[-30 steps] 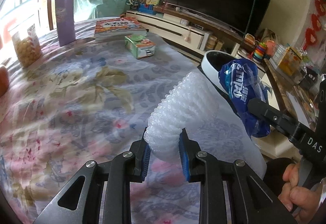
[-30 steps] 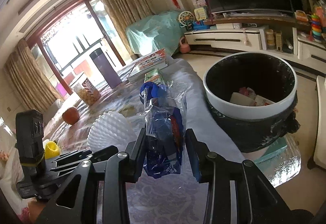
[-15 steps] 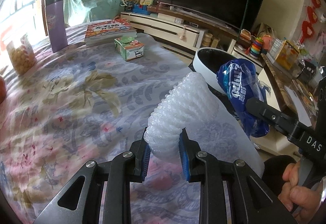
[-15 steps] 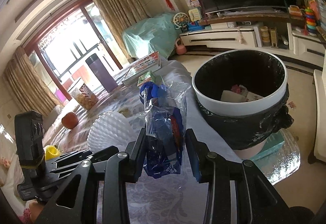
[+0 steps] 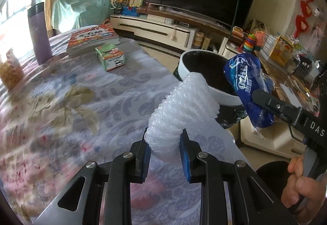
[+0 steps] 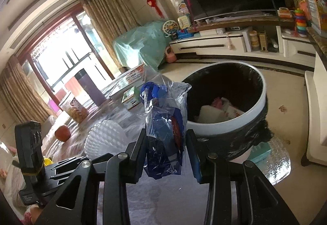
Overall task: Collect trash
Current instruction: 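Carry the mesh net and blue bag over the trash bin with both tools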
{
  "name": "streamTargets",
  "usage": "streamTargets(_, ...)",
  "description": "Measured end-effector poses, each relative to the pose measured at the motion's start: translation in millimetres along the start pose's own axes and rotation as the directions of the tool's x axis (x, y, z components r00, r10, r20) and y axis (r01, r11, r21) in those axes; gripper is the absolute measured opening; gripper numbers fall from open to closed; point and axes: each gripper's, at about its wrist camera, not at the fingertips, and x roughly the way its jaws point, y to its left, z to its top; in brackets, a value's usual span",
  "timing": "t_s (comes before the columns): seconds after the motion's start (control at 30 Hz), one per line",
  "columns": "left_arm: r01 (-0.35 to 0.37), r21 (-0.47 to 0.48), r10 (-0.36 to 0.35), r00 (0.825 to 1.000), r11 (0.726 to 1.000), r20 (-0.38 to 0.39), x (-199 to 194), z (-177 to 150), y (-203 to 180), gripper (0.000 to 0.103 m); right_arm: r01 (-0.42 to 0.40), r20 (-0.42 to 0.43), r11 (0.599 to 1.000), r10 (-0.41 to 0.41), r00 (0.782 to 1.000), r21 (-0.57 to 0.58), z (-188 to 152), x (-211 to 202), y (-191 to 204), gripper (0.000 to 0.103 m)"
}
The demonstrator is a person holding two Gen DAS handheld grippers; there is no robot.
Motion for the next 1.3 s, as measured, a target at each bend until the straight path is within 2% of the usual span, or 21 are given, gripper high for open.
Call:
streamTargets(0.53, 0.039, 0.031, -0.04, 0.999, 0.999, 0.001, 21, 27, -20, 0.025, 0.053, 0.002, 0.998, -0.053, 0.999, 0.036, 22, 6, -35, 0.038)
streamTargets(1.3, 0.047, 0.115, -0.044, 0.999, 0.992, -0.024, 75, 81, -57, 0.027, 0.101, -0.037, 0.993, -0.099, 0.994, 0.058, 60, 30, -76, 0.038)
